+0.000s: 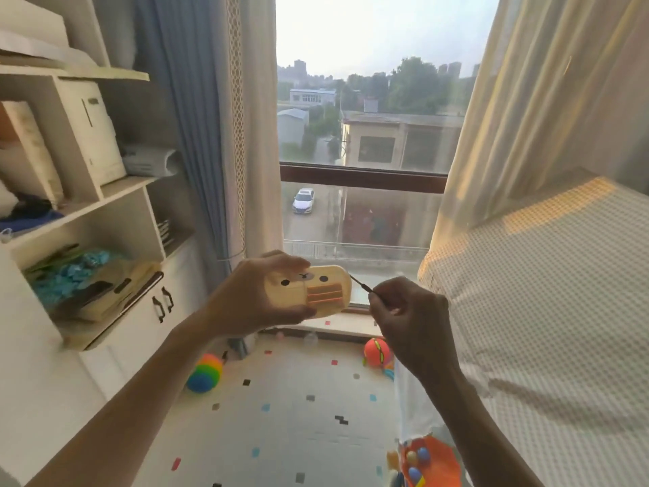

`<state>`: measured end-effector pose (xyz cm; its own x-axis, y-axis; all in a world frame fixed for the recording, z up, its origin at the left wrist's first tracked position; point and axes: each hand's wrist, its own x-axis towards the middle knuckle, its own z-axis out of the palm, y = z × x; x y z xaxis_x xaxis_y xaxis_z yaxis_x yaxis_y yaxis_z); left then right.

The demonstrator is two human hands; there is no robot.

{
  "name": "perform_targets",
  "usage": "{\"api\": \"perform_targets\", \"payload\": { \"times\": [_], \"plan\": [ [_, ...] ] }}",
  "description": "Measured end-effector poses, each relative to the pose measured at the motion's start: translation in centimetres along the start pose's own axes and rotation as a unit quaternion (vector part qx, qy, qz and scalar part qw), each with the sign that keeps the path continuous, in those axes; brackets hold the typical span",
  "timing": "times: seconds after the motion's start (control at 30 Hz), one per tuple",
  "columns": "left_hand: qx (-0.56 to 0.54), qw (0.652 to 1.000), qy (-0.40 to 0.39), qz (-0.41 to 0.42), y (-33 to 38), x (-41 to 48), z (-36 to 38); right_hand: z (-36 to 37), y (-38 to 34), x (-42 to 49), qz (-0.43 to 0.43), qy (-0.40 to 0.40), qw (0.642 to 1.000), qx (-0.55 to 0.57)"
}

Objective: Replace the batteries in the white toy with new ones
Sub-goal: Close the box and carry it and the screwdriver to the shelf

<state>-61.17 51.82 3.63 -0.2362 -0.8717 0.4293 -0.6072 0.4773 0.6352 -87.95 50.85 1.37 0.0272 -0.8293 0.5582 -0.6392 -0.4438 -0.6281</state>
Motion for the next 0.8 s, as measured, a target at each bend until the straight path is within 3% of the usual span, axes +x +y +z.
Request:
{"api": "perform_targets", "payload": {
  "times": [0.43, 0.6, 0.8],
  "plan": [
    [-0.007, 1.0, -0.009, -0.005, -20.1, 27.9, -3.8, 16.4, 8.0, 29.5, 0.012, -0.003, 1.0, 0.027],
    [0.002, 0.998, 0.039, -0.051, -27.4, 36.0, -5.3, 24.2, 11.4, 42.0, -0.043, -0.043, 0.996, 0.069],
    [0.056, 0.978, 0.125, -0.155, -34.3, 40.9, -10.4, 35.1, 10.5, 54.9, -0.136, -0.131, 0.973, 0.131]
  ]
}}
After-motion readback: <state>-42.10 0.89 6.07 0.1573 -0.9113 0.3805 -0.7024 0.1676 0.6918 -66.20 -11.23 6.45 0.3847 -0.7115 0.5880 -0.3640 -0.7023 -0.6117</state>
